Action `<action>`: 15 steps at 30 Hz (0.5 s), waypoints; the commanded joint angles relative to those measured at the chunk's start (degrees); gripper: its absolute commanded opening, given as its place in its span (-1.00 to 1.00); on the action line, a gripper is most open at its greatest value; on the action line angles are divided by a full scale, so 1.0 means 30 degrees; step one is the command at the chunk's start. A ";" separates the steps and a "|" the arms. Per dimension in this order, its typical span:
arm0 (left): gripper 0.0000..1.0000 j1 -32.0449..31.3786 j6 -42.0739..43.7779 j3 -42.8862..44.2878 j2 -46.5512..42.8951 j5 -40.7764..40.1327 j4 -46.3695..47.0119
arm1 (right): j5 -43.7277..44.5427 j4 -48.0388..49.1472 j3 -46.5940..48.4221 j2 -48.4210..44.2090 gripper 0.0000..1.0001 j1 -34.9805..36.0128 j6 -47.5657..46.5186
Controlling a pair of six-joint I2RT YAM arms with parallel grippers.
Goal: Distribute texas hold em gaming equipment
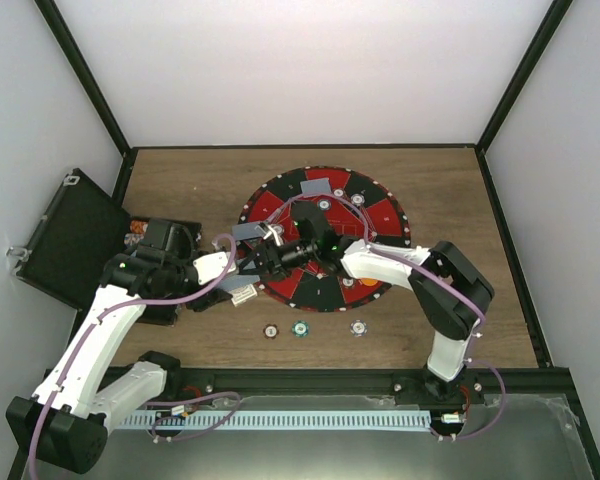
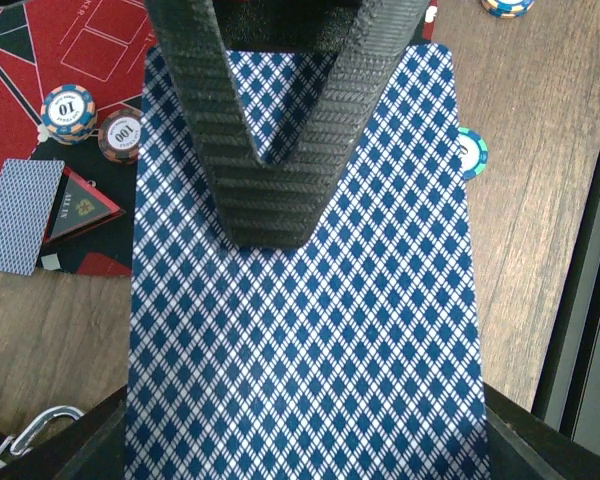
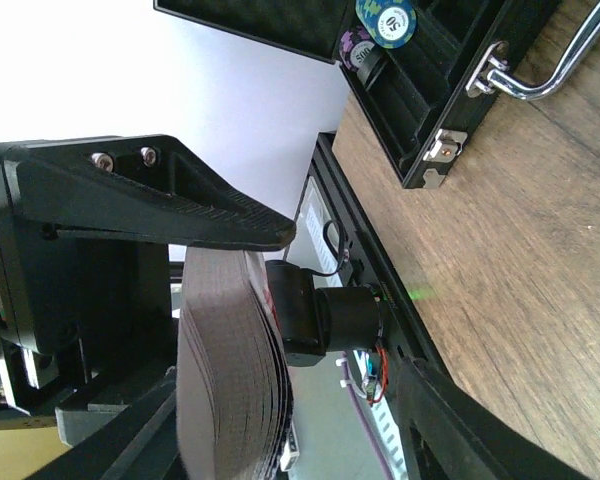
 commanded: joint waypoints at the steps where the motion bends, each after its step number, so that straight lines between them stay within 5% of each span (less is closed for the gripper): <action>1: -0.92 0.0011 0.0297 0.0184 -0.0187 0.0740 0.0335 | 0.0566 -0.1267 -0.0322 -0.0566 0.01 -0.0243 -0.0496; 15: -0.92 0.0011 0.0384 0.0003 -0.0133 0.0564 0.0365 | 0.0773 -0.1597 -0.1106 -0.2485 -0.88 -0.0800 -0.0228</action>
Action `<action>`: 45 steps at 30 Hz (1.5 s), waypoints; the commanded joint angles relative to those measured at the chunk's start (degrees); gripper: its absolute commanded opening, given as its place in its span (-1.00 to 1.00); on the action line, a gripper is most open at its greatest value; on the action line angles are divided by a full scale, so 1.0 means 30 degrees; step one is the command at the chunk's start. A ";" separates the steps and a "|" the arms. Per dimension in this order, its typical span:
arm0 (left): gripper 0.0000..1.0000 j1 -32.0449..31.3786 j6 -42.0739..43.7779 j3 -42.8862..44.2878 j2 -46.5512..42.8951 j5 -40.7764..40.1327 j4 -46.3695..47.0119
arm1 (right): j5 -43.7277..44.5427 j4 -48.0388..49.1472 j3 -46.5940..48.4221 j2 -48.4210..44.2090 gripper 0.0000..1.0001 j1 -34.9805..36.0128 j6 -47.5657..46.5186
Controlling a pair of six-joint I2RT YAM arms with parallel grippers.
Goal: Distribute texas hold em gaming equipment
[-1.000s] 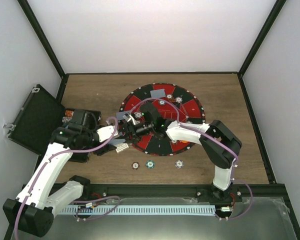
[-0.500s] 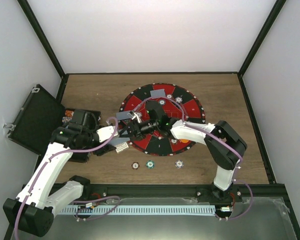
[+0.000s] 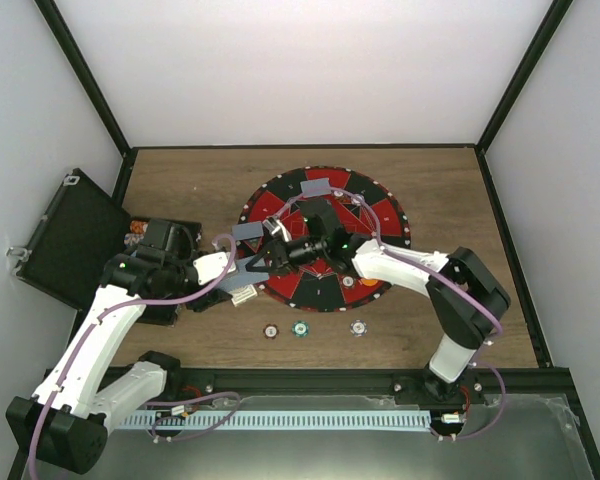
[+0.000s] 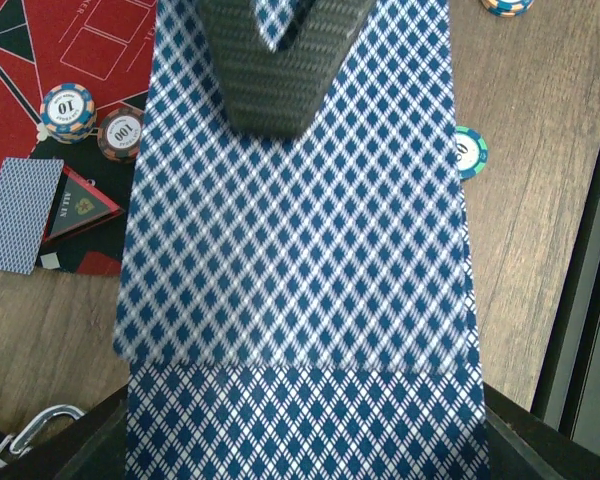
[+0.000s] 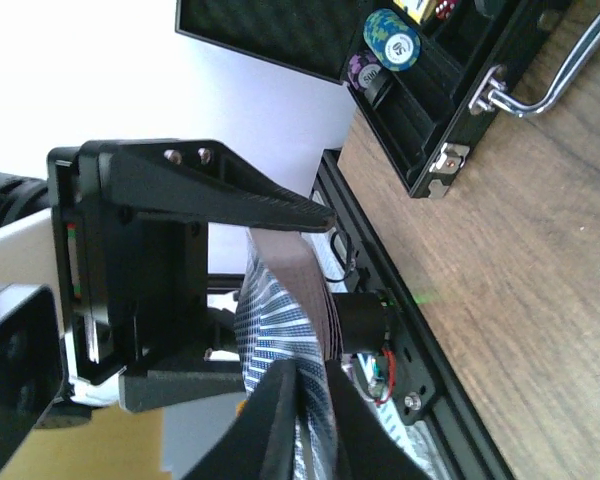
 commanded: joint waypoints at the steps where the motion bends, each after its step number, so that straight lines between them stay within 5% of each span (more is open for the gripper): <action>1: -0.92 0.0026 0.0403 -0.0014 -0.0129 0.0537 0.0409 | 0.0378 -0.0757 -0.0710 -0.0983 -0.93 -0.0523 -0.0088; 10: -0.92 0.0011 0.0514 -0.0140 -0.0106 0.0288 0.0411 | 0.0052 -0.0882 -0.2880 -0.3449 -0.99 -0.2548 -0.0094; 25: -0.92 0.0011 0.0611 -0.0142 -0.0018 0.0319 0.0351 | 0.1554 -0.7699 -0.8964 -0.7073 -0.99 -1.1690 -0.6368; 40: -0.92 0.0015 0.0714 -0.0249 -0.0055 0.0315 0.0278 | 0.4568 -0.9619 -0.8940 -0.6787 -0.98 -1.3384 -0.7775; 45: -0.92 0.0011 0.0771 -0.0309 -0.0101 0.0258 0.0233 | 0.5787 -1.0208 -0.8527 -0.6411 -0.73 -1.3385 -0.7848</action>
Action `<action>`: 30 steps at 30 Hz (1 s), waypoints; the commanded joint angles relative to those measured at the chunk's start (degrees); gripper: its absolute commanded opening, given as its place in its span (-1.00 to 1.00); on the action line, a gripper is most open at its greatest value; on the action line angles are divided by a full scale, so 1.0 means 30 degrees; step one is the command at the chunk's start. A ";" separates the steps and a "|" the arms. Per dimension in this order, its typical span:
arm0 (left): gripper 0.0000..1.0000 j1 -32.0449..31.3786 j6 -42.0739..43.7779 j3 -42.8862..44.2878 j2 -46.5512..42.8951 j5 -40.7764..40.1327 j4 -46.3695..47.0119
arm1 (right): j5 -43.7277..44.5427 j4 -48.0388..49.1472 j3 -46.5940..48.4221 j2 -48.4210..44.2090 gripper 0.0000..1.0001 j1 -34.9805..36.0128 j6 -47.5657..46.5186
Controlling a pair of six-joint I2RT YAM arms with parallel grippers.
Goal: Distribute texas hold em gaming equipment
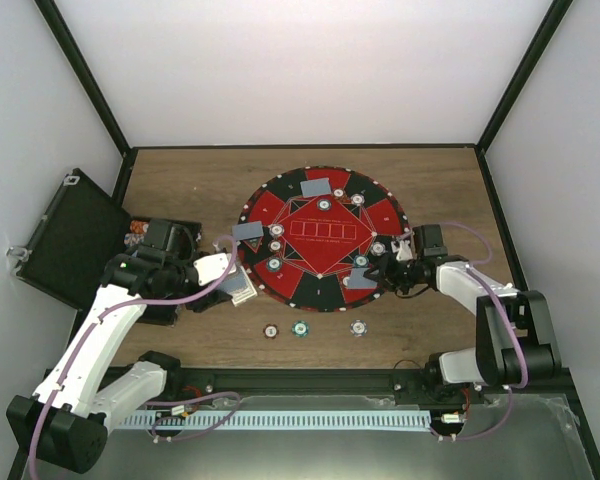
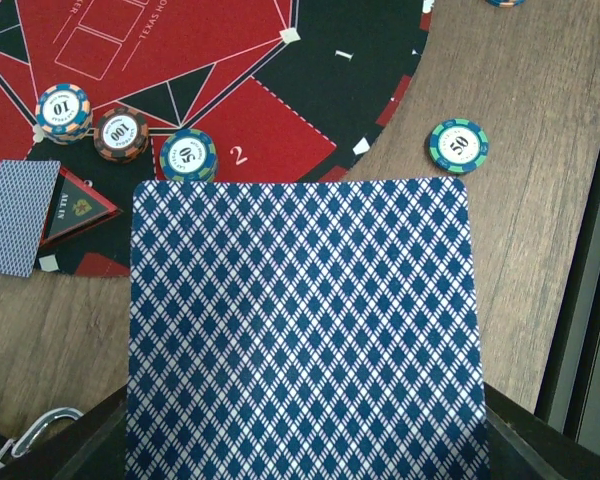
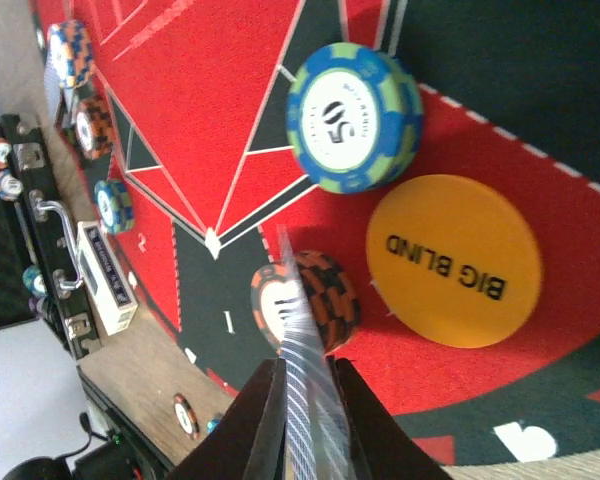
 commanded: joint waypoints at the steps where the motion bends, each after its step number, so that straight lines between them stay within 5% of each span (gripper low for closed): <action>1: -0.92 0.0011 0.0417 -0.0174 -0.0165 0.0315 0.0168 | 0.1721 -0.1020 0.0914 0.0200 -0.69 -0.0241 -0.0472; 8: -0.92 0.0011 0.0419 -0.0152 -0.0143 0.0417 0.0199 | 0.4537 -0.2631 0.1786 0.0108 -0.36 -0.0241 -0.0521; 16: -0.92 0.0011 0.0454 -0.0114 -0.0185 0.0432 0.0142 | 0.7315 -0.4000 0.2876 -0.0487 0.23 -0.0240 -0.0288; 20: -0.92 0.0011 0.0442 -0.0049 -0.0168 0.0490 0.0139 | 0.7485 -0.4095 0.3554 -0.1064 0.32 -0.0003 0.0133; 30: -0.92 0.0011 0.0342 0.0009 -0.0077 0.0547 0.0201 | 0.2219 0.0252 0.5651 -0.0278 0.60 0.7844 0.4347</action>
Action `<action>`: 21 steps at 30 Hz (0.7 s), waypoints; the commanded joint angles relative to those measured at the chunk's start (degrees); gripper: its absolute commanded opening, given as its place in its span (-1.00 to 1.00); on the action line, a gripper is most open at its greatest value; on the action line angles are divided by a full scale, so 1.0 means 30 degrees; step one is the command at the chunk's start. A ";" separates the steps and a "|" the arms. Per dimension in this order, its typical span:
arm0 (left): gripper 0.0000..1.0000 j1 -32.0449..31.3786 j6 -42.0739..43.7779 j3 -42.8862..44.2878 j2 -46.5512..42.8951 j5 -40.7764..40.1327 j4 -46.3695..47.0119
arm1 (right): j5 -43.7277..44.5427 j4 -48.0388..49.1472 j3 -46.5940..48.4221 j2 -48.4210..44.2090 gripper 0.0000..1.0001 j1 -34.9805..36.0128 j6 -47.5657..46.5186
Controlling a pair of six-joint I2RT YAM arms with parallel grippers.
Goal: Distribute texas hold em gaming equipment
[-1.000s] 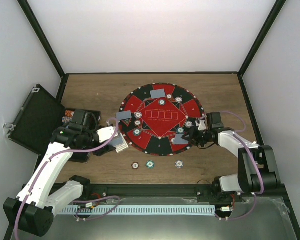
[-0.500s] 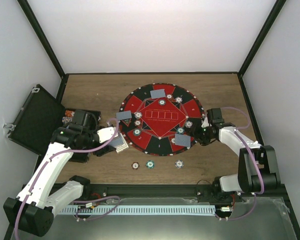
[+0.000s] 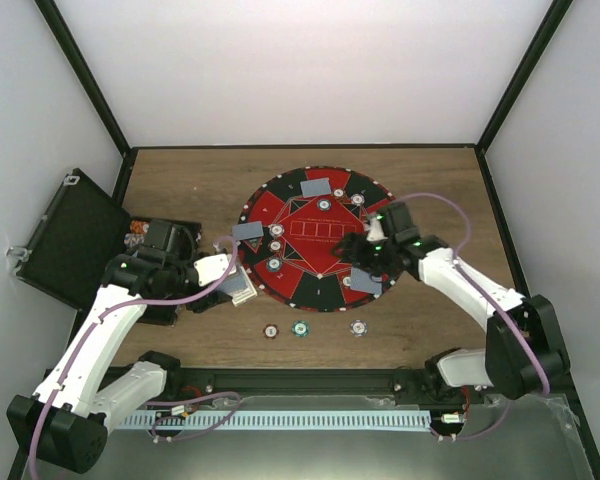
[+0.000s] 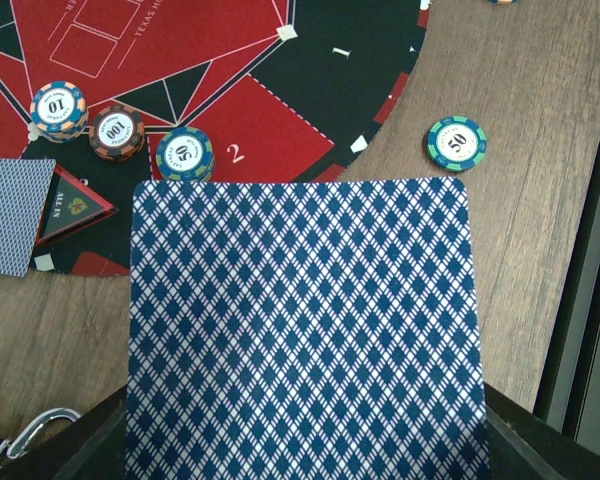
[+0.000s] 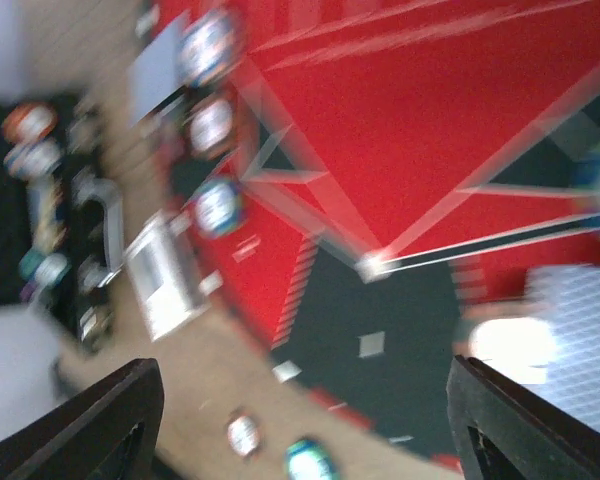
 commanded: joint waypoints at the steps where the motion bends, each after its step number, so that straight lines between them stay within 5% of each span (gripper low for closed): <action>1: -0.92 0.0011 0.0230 0.0122 -0.0102 0.0512 0.0198 | -0.3763 0.3610 0.1515 0.0869 0.63 0.3856 0.2906; 7: -0.92 0.0019 0.0233 0.0118 -0.0190 0.0414 0.0168 | -0.6884 0.8561 0.2938 0.3201 0.70 0.7501 0.5363; 21: -0.92 0.0011 0.0233 0.0194 -0.0252 0.0469 0.0066 | -0.8229 1.0847 0.5572 0.6730 0.56 0.9820 0.6520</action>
